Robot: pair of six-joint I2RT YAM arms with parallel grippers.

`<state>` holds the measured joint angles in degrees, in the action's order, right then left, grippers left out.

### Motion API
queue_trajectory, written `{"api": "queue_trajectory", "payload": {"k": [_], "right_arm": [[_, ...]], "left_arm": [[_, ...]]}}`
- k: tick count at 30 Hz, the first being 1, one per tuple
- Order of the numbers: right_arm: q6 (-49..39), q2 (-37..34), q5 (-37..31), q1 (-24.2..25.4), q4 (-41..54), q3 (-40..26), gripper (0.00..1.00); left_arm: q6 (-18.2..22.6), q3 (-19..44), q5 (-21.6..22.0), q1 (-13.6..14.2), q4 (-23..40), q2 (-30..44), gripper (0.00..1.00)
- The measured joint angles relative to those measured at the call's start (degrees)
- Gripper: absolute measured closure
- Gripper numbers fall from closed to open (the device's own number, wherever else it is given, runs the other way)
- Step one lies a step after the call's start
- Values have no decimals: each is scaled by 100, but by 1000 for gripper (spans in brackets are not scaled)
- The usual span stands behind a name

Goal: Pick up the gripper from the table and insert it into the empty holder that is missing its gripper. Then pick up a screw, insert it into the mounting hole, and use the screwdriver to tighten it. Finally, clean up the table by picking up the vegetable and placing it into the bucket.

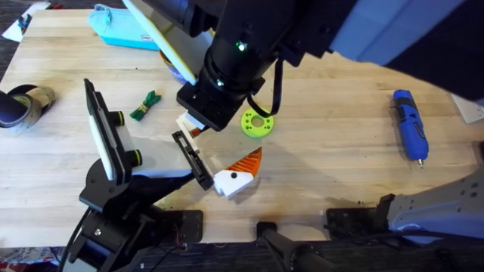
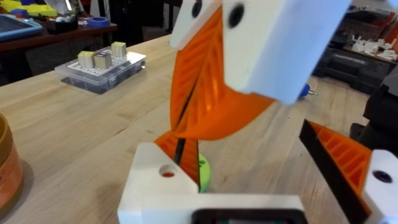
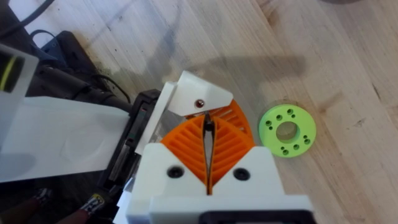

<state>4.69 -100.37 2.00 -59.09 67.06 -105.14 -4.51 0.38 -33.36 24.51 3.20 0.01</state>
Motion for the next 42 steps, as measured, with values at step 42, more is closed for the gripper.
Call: {"api": "queue_trajectory", "payload": {"k": [42], "right_arm": [[-434, 42, 386, 0, -108, 2, 989]], "left_arm": [[-2, 0, 9, 0, -4, 0, 9]]}}
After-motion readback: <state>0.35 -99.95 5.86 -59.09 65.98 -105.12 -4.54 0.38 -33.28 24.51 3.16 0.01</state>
